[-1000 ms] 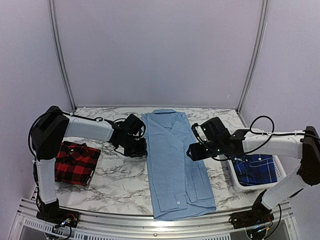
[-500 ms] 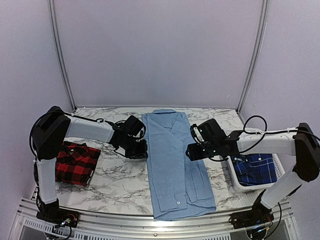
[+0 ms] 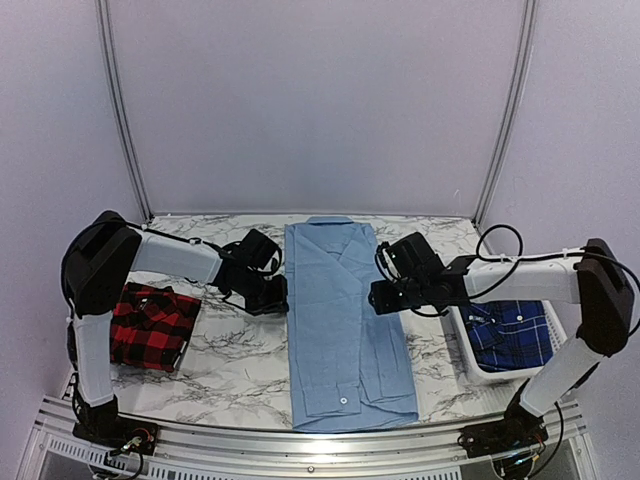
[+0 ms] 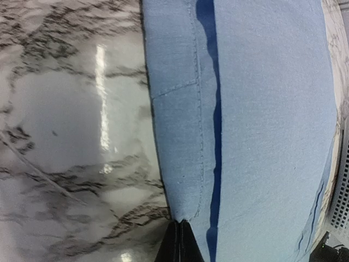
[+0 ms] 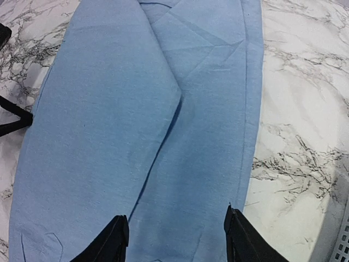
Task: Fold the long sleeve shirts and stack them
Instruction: Move the rectangle-folded shirt to the center of the board.
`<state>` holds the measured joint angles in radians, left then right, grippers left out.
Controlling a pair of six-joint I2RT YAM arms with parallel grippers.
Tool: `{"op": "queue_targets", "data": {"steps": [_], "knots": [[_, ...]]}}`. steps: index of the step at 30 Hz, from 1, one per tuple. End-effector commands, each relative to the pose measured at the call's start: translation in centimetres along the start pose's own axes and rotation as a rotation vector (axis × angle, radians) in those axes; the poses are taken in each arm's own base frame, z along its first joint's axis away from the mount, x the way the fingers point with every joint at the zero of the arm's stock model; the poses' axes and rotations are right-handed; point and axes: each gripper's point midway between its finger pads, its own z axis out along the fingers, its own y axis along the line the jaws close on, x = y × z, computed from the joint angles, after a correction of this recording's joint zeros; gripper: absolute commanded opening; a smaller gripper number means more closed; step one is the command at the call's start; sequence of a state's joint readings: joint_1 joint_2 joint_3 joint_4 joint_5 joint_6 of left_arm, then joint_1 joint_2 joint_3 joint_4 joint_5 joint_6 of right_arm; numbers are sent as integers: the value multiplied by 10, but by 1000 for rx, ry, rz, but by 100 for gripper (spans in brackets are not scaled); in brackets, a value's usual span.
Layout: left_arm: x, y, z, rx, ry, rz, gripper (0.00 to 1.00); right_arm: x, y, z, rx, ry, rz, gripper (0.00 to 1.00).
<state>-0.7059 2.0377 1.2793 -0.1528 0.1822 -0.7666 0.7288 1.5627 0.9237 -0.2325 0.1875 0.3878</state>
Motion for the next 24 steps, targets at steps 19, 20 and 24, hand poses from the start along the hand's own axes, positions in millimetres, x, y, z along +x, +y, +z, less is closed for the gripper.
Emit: {"op": "queue_targets", "data": {"steps": [19, 20, 24], "knots": [[-14, 87, -28, -85, 16, -103, 0, 5, 35, 18, -122, 47, 31, 56], [-8, 87, -29, -89, 22, -103, 0, 9, 36, 18, -120, 55, 31, 56], [5, 86, -32, -87, 30, -94, 0, 20, 43, 16, -116, 72, 36, 55]]}}
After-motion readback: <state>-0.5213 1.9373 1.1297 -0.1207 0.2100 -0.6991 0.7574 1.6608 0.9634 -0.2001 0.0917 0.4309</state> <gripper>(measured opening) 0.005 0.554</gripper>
